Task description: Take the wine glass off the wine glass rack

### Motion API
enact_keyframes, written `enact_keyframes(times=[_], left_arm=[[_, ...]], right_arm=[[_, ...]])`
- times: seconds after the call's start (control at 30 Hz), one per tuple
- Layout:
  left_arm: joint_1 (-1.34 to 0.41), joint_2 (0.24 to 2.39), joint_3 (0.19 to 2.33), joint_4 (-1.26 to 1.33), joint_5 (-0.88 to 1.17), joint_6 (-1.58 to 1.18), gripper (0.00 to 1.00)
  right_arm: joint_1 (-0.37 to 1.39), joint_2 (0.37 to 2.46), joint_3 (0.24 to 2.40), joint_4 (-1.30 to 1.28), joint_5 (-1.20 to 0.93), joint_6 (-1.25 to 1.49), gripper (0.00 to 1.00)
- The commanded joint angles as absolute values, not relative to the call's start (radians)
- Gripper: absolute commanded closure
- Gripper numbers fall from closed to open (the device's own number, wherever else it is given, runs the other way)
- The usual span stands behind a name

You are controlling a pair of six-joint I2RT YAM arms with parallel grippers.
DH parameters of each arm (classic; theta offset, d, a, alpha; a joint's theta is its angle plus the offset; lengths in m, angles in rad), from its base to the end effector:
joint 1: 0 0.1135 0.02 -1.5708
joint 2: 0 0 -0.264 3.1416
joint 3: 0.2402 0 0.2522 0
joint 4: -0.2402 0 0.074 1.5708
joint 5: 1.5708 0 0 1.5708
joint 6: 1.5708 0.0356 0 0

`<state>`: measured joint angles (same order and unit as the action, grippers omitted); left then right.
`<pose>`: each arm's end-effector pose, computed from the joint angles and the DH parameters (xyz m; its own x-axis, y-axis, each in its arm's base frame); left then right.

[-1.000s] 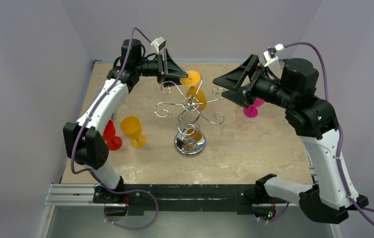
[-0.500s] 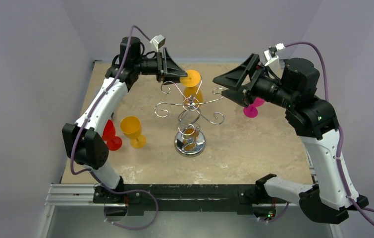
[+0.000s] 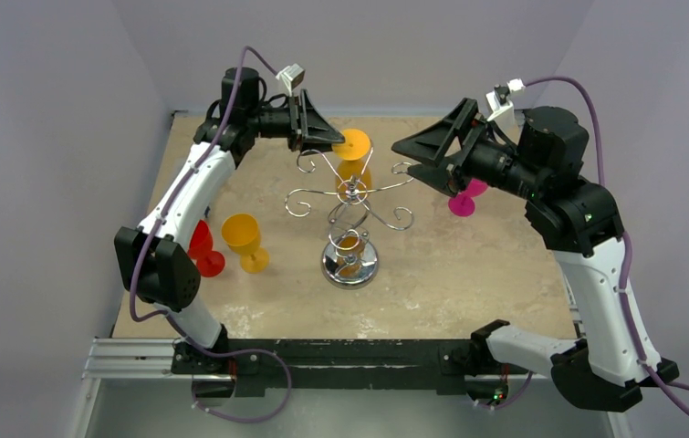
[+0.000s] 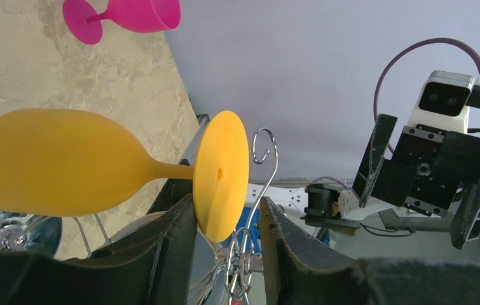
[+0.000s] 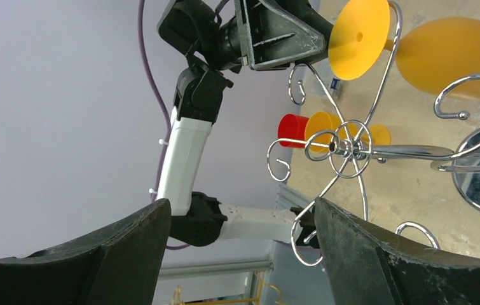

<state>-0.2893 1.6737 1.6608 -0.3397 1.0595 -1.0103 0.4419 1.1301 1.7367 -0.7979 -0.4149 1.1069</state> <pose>0.3540 -0.1378 0.4014 -0.9586 -0.1471 -0.2438 0.2109 0.2086 -0.9550 0.1557 0.0896 0.5210 -0.7468 0.5521 -0.3707 -0.1815 0.3671 0.9123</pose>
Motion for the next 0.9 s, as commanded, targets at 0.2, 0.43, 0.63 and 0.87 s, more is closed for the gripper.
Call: enact_keyframes(times=[0.2, 0.43, 0.63, 0.87], left_arm=[[-0.287, 1.667, 1.777, -0.403, 1.056, -0.955, 0.62], [-0.280, 1.679, 1.798, -0.416, 1.048, -0.957, 0.62], [-0.276, 1.692, 1.806, -0.403, 1.053, -0.975, 0.63], [-0.278, 1.678, 1.755, -0.395, 1.064, -0.971, 0.62]], right_arm=[[0.437, 1.120, 1.731, -0.759, -0.437, 1.109, 0.18], [0.438, 1.122, 1.732, -0.760, -0.441, 1.109, 0.18], [0.438, 1.128, 1.739, -0.764, -0.445, 1.108, 0.18], [0.437, 1.128, 1.737, -0.761, -0.443, 1.109, 0.18]])
